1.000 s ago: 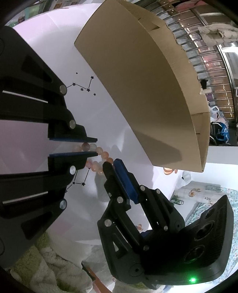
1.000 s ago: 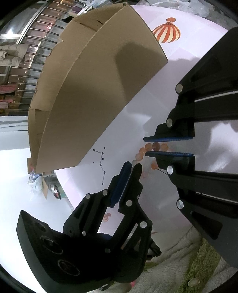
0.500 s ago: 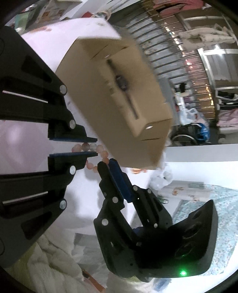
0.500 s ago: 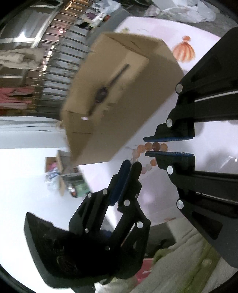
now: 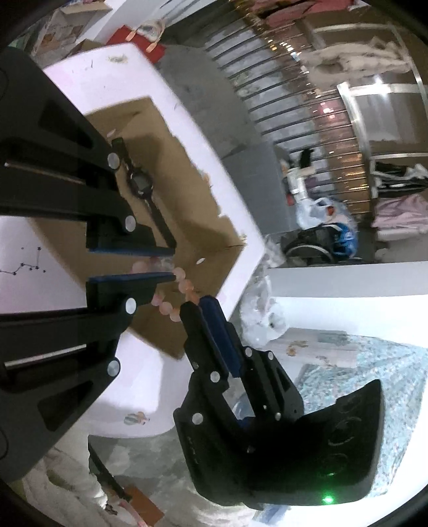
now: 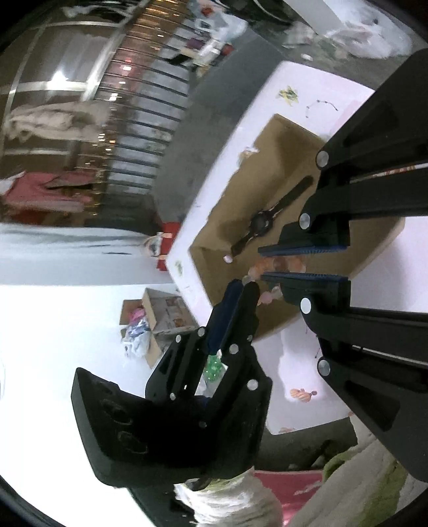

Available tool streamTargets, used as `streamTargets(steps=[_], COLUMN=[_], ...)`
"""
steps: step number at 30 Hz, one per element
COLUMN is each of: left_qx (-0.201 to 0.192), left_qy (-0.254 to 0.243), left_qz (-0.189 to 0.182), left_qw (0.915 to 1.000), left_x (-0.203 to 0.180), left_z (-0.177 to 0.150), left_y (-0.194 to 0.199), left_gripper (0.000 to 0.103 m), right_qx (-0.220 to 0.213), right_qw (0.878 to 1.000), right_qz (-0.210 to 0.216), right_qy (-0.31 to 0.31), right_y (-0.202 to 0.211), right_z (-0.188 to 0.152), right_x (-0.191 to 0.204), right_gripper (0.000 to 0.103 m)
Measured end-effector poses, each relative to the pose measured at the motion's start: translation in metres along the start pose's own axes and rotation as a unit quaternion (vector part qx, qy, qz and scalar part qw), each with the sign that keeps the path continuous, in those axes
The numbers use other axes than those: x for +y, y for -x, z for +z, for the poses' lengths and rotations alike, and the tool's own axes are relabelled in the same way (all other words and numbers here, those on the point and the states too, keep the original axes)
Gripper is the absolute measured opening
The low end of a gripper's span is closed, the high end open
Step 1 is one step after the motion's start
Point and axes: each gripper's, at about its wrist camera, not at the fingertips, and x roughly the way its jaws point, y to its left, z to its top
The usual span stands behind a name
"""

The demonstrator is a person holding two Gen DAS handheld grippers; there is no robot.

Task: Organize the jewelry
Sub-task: 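Carry the bracelet with both grippers up and over the open box, then open both grippers to drop the bracelet into the box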

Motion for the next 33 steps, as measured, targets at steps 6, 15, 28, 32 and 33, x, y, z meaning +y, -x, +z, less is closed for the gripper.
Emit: streamTargets(steps=[6, 15, 28, 32, 33], left_qx=[0.082, 0.161, 0.156, 0.139, 0.136], left_qy=[0.038, 0.075, 0.096, 0.100, 0.099], left_qz=[-0.032, -0.045, -0.039, -0.031, -0.029], left_qw=[0.9954, 0.9831, 0.9824, 0.9848, 0.9853], left_x=[0.018, 0.029, 0.037, 0.038, 0.038], left_z=[-0.011, -0.026, -0.027, -0.022, -0.022], left_y=[-0.066, -0.110, -0.108, -0.097, -0.094], left_gripper=[0.008, 0.009, 0.024, 0.030, 0.031], right_qx=[0.083, 0.161, 0.146, 0.126, 0.122], right_qw=[0.996, 0.986, 0.987, 0.989, 0.989], right_qz=[0.017, 0.029, 0.012, -0.001, -0.009], right_qy=[-0.030, -0.039, -0.067, -0.082, -0.085], right_y=[-0.053, -0.093, -0.079, -0.063, -0.059], right_z=[-0.016, -0.030, -0.034, -0.033, -0.033], right_x=[-0.032, -0.042, -0.053, -0.060, -0.061], right_gripper=[0.010, 0.010, 0.011, 0.011, 0.011])
